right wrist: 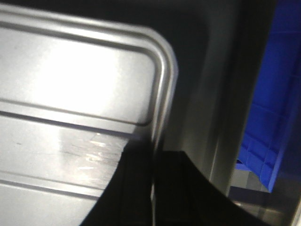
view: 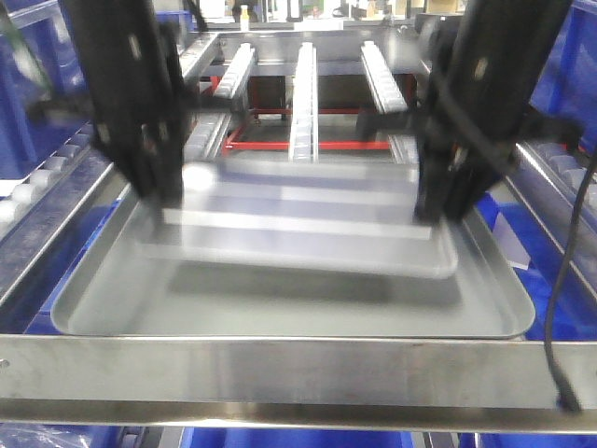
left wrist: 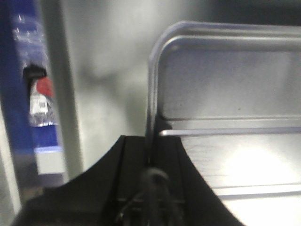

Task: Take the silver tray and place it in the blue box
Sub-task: 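Lift the small silver tray with both grippers off the larger tray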

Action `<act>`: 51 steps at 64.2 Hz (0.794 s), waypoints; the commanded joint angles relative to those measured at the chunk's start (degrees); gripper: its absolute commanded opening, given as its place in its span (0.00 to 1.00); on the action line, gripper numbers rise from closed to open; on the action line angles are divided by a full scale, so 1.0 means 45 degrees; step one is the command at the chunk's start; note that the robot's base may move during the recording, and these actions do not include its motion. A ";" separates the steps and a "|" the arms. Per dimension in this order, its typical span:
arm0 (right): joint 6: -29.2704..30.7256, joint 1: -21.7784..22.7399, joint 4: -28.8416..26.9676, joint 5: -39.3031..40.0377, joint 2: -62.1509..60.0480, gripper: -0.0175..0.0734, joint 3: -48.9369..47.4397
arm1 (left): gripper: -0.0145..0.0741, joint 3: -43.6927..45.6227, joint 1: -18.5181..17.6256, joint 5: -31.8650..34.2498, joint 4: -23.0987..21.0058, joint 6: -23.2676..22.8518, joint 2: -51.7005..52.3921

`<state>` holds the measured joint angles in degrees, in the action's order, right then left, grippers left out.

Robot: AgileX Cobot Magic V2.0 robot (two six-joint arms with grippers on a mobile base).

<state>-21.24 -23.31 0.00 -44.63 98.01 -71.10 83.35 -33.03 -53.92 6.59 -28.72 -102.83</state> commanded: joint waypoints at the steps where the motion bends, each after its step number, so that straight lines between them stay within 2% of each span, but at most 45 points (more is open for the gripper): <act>1: -0.0155 -0.0078 0.0834 -0.0441 -0.1237 0.26 -0.0317 | 0.05 0.0430 -0.0183 -0.0334 0.0814 -0.0254 0.1338; 16: -0.1381 -0.0564 0.2155 -0.1541 -0.2627 0.26 -0.0317 | 0.05 0.0575 -0.1476 -0.1390 0.2342 -0.1482 0.2339; 34: -0.2098 -0.1059 0.2943 -0.2074 -0.3957 0.26 -0.0317 | 0.05 0.1254 -0.2717 -0.2422 0.2373 -0.1517 0.2479; 51: -0.2092 -0.1059 0.3162 -0.2085 -0.4125 0.26 -0.0317 | 0.05 0.1254 -0.2809 -0.2442 0.2510 -0.1779 0.2479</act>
<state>-31.20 -28.08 11.12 -57.03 81.89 -70.84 87.31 -44.95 -64.34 15.78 -37.91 -94.52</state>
